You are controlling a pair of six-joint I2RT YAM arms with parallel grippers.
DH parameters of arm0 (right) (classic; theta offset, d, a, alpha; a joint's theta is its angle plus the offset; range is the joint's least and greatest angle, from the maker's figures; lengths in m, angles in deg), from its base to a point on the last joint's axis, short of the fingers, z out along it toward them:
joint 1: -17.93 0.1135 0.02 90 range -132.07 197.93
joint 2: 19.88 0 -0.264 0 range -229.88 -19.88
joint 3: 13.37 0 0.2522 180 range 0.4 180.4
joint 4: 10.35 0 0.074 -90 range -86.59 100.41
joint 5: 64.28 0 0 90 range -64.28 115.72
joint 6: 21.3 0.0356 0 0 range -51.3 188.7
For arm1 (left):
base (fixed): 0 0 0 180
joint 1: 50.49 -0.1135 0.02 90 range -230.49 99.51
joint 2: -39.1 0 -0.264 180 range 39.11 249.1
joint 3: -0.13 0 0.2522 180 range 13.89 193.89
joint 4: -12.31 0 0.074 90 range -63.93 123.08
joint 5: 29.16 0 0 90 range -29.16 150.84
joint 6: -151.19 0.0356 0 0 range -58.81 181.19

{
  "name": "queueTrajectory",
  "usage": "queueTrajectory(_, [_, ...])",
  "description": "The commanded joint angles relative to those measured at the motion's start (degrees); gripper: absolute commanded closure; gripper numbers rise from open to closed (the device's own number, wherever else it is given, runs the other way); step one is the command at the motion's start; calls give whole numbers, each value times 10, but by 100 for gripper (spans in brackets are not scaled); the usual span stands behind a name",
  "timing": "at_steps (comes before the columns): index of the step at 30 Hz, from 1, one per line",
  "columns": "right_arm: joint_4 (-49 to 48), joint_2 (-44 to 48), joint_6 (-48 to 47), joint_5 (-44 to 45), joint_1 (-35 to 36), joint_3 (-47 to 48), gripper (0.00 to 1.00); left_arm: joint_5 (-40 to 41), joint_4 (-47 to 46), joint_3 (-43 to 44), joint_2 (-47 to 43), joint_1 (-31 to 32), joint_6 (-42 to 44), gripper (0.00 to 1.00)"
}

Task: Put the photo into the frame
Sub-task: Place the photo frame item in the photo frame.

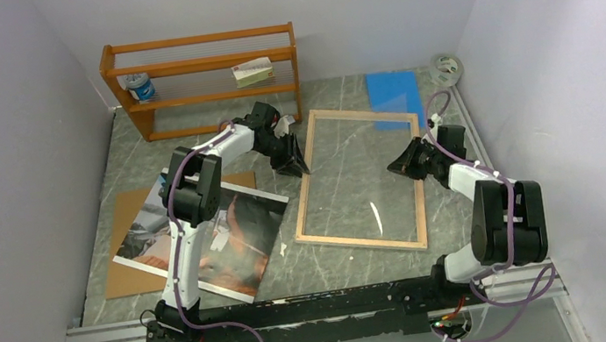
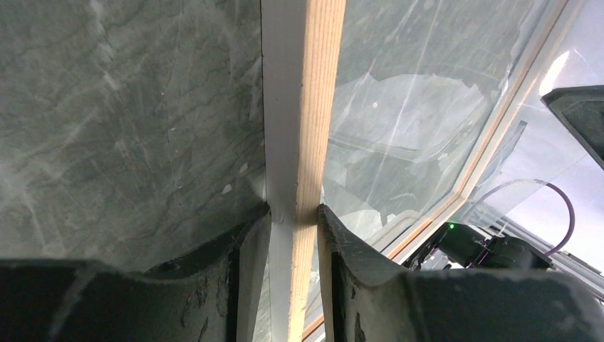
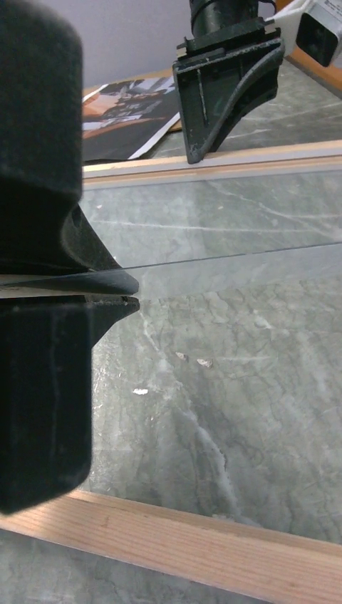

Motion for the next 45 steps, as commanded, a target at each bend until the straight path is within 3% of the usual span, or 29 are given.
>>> queueTrajectory(1, [-18, -17, 29, -9, 2, -7, 91, 120, 41, -46, 75, 20, 23, 61])
queueTrajectory(8, [14, -41, 19, -5, 2, 11, 90, 128, 44, -45, 74, 20, 21, 62])
queueTrajectory(10, [14, -44, 22, -9, 1, 12, 87, 128, 44, -44, 75, 20, 21, 62])
queueTrajectory(15, [29, -25, 25, -1, 2, 26, 64, 133, 42, -47, 70, 20, 21, 60])
queueTrajectory(28, [150, 14, 22, 89, 2, 51, 50, 114, 5, -72, 40, 6, 7, 59])
queueTrajectory(32, [144, 25, 19, 83, 2, 36, 45, 112, 6, -71, 42, 6, 9, 58])
queueTrajectory(39, [136, 26, 5, 74, 2, 38, 49, 110, 6, -71, 41, 4, 11, 55])
queueTrajectory(45, [111, 13, 1, -8, 1, 40, 74, 100, -13, -83, 33, 2, 17, 55])
